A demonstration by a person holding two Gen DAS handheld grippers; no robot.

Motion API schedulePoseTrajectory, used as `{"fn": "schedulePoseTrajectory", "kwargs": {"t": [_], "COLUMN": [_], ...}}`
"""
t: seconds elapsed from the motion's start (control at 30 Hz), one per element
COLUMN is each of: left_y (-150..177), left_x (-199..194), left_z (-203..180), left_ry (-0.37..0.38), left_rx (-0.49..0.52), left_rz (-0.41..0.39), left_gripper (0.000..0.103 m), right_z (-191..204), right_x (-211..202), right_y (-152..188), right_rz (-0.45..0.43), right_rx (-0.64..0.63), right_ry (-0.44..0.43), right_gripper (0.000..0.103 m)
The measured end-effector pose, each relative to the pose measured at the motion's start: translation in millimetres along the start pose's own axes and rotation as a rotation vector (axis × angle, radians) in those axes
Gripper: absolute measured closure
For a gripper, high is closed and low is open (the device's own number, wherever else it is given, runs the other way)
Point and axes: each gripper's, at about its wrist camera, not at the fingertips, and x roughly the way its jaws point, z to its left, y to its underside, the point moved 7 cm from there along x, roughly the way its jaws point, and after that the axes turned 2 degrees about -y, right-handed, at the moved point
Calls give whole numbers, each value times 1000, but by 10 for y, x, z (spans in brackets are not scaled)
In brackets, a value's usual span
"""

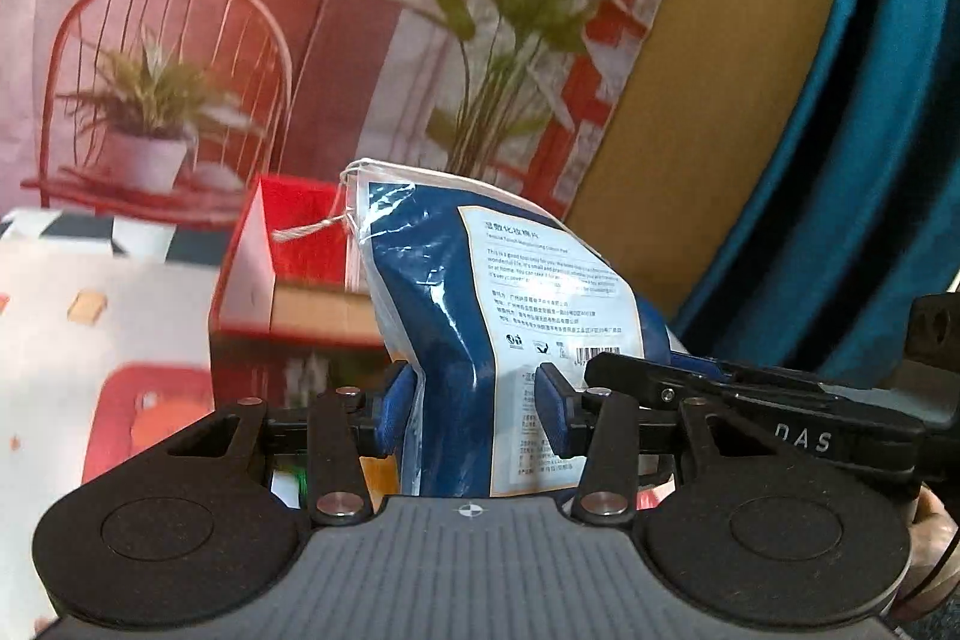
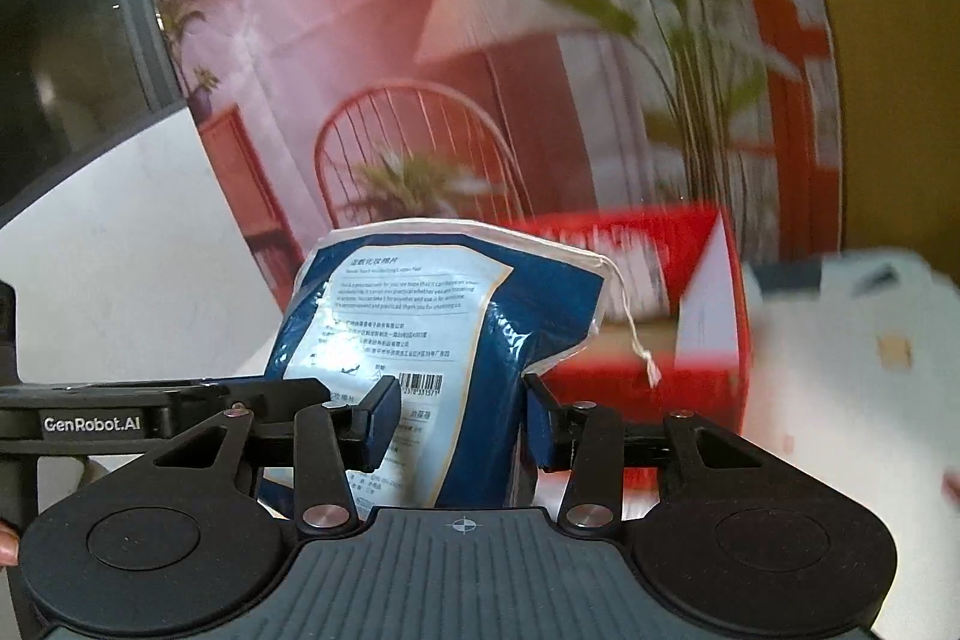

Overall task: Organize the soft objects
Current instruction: 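Lift the packet over the box rim and open grippers to drop it inside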

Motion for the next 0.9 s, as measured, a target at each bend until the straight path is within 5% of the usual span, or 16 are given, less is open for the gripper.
{"fn": "schedulePoseTrajectory", "kwargs": {"t": [0.47,0.9], "left_y": [-601,-301], "left_x": [904,1698], "left_z": [51,192], "left_ry": [-63,-64], "left_rx": [34,9], "left_rz": [-8,201], "left_gripper": [56,55], "right_z": [-496,-1073], "right_x": [889,1438], "right_y": [-625,-362], "right_rz": [-35,127], "right_rx": [-96,-72], "right_ry": [18,87], "right_gripper": [62,61]}}
